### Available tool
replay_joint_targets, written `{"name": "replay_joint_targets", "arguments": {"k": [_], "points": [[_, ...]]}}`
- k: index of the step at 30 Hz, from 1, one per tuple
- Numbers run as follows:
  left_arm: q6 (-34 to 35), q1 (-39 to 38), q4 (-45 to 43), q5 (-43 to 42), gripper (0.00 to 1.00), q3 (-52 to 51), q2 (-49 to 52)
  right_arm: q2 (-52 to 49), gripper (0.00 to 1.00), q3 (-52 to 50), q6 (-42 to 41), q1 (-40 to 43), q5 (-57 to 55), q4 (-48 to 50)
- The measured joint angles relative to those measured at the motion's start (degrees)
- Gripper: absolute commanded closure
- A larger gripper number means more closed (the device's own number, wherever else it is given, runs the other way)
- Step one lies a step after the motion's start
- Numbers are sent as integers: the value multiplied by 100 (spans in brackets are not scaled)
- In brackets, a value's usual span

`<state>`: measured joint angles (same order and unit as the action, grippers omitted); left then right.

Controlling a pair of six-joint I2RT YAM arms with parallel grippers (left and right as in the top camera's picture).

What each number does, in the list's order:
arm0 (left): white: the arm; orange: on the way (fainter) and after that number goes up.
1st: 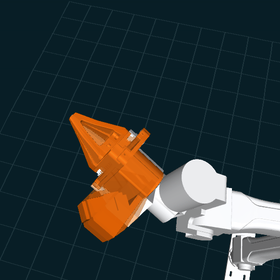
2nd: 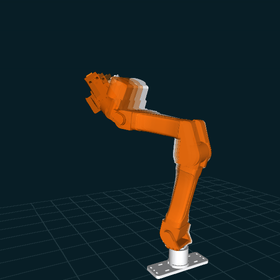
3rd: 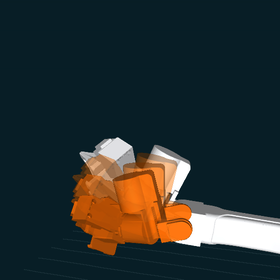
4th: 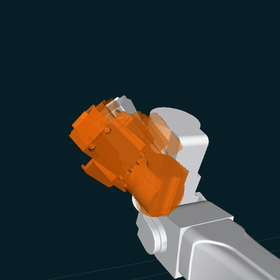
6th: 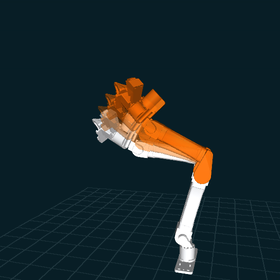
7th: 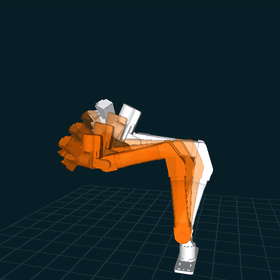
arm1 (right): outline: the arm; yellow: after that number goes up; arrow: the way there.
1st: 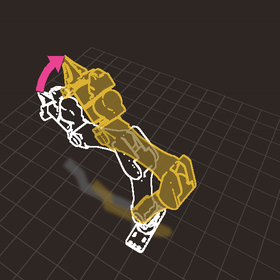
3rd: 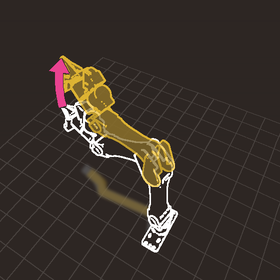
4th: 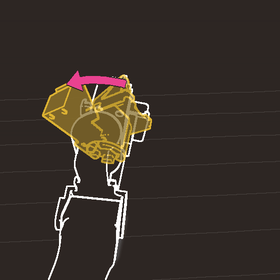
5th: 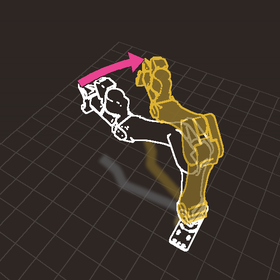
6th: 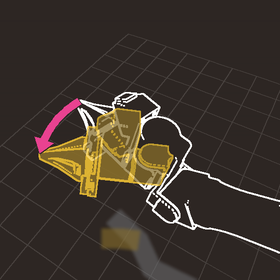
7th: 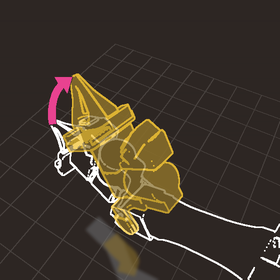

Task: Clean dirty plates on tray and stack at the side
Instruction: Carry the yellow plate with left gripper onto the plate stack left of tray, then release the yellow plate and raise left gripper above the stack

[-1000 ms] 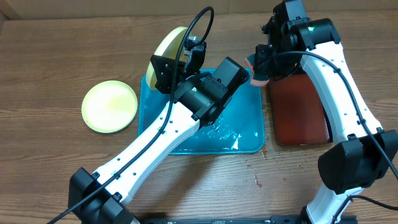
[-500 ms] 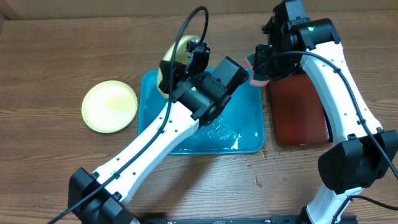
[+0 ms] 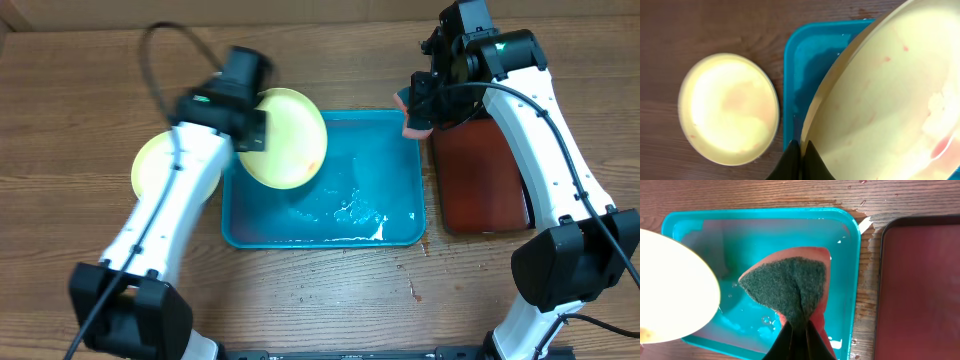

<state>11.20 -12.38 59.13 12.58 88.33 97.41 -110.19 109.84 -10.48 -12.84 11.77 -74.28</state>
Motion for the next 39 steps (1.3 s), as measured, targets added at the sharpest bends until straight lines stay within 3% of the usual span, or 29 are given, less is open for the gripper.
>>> {"name": "replay_joint_targets", "arguments": {"k": [7, 12, 19, 31, 35, 39], "points": [[-125, 1912, 94, -1552, 96, -39, 0, 0, 96, 0, -2, 0, 0, 7], [-107, 3123, -129, -1818, 96, -411, -2, 0, 96, 0, -2, 0, 0, 2], [72, 4190, -949, -1932, 96, -1366, -2, 0, 96, 0, -2, 0, 0, 4], [393, 4323, -2420, -1971, 94, -2564, 0, 0, 96, 0, 0, 0, 2, 0], [463, 4308, -2404, -1991, 77, -2651, 0, 0, 96, 0, -2, 0, 2, -7], [514, 4194, -2402, -2068, 69, -2658, 0, 0, 96, 0, -2, 0, -2, -2]]}}
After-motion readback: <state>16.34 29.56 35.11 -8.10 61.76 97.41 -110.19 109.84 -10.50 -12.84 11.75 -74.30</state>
